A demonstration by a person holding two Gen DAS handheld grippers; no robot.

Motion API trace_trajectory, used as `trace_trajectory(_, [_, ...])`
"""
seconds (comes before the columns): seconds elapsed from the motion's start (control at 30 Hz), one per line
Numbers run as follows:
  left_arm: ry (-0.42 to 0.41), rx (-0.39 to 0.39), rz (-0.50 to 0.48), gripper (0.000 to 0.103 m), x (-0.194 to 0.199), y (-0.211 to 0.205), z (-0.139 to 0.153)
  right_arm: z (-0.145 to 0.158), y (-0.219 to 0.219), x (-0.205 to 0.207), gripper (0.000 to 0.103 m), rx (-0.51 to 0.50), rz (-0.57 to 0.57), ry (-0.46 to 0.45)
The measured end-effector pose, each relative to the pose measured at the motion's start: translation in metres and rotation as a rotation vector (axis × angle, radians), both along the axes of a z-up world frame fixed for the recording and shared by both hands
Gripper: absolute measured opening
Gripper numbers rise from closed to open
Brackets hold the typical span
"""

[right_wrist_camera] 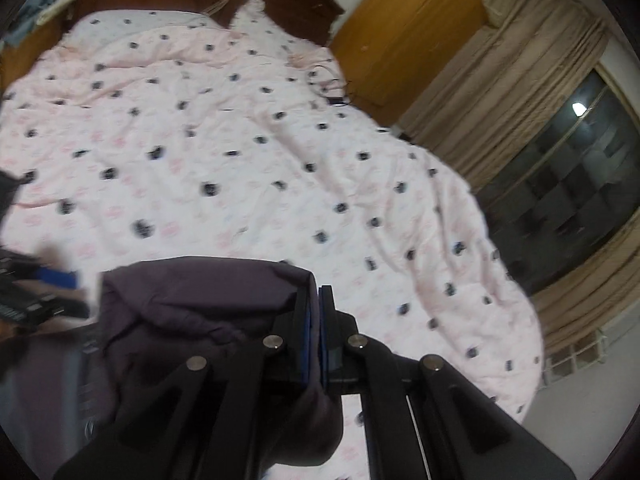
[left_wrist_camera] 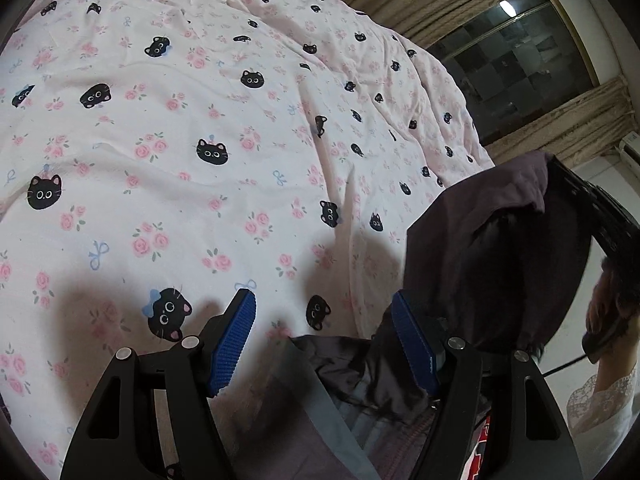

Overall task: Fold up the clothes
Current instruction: 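Lower the held jacket onto the duvet with both grippers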

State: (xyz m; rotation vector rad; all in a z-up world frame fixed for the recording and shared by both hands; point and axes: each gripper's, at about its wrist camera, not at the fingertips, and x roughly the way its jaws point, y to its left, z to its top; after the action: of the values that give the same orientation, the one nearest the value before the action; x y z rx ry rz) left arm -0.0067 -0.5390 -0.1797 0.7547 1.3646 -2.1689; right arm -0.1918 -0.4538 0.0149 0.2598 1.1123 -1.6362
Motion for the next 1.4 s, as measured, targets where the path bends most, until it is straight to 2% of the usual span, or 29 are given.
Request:
trace_trajectory(0.1, [-0.013, 0.009, 0.0, 0.065, -0.004, 0.0, -0.004, -0.032, -0.027, -0.026, 0.004, 0.044, -0.077, 0.009])
trace_trajectory(0.17, [-0.019, 0.017, -0.005, 0.065, -0.008, 0.001, -0.006, -0.065, -0.041, -0.047, 0.007, 0.102, -0.151, 0.008])
trace_trajectory(0.23, [-0.034, 0.015, -0.017, 0.065, -0.012, 0.002, -0.007, -0.102, -0.054, -0.069, 0.015, 0.173, -0.243, 0.009])
trace_trajectory(0.3, [-0.053, 0.004, -0.031, 0.065, -0.018, 0.004, -0.009, -0.129, -0.055, -0.098, 0.031, 0.225, -0.38, -0.023])
trace_trajectory(0.33, [-0.062, -0.002, -0.039, 0.065, -0.02, 0.006, -0.01, -0.142, -0.056, -0.112, 0.032, 0.247, -0.447, -0.043])
trace_trajectory(0.4, [-0.076, -0.023, -0.059, 0.065, -0.027, 0.009, -0.01, -0.14, -0.04, -0.137, 0.037, 0.191, -0.522, -0.174])
trace_trajectory(0.47, [-0.088, -0.047, -0.081, 0.065, -0.034, 0.014, -0.011, -0.127, -0.017, -0.156, 0.056, 0.103, -0.589, -0.265])
trace_trajectory(0.53, [-0.103, -0.073, -0.102, 0.065, -0.042, 0.018, -0.012, -0.112, 0.009, -0.168, 0.058, 0.006, -0.636, -0.332])
trace_trajectory(0.6, [-0.124, -0.098, -0.119, 0.065, -0.052, 0.023, -0.014, -0.1, 0.035, -0.17, 0.06, -0.038, -0.629, -0.427])
trace_trajectory(0.77, [-0.17, -0.084, -0.152, 0.065, -0.071, 0.032, -0.025, -0.107, 0.105, -0.148, 0.065, 0.0, -0.54, -0.605])
trace_trajectory(0.87, [-0.21, -0.124, -0.178, 0.065, -0.078, 0.041, -0.026, -0.124, 0.146, -0.133, 0.065, 0.107, -0.435, -0.584])
trace_trajectory(0.97, [-0.229, -0.153, -0.197, 0.065, -0.078, 0.045, -0.023, -0.153, 0.185, -0.119, 0.065, 0.276, -0.355, -0.386])
trace_trajectory(1.03, [-0.223, -0.152, -0.197, 0.065, -0.075, 0.045, -0.021, -0.173, 0.212, -0.124, 0.065, 0.391, -0.337, -0.358])
trace_trajectory(1.1, [-0.205, -0.142, -0.19, 0.065, -0.069, 0.043, -0.018, -0.187, 0.237, -0.133, 0.065, 0.477, -0.332, -0.39])
trace_trajectory(1.17, [-0.194, -0.136, -0.184, 0.065, -0.065, 0.042, -0.016, -0.192, 0.257, -0.143, 0.065, 0.516, -0.345, -0.425])
trace_trajectory(1.3, [-0.203, -0.132, -0.179, 0.065, -0.065, 0.042, -0.018, -0.193, 0.285, -0.175, 0.082, 0.482, -0.43, -0.53])
trace_trajectory(1.4, [-0.204, -0.131, -0.181, 0.065, -0.064, 0.044, -0.017, -0.201, 0.305, -0.191, 0.082, 0.456, -0.488, -0.651])
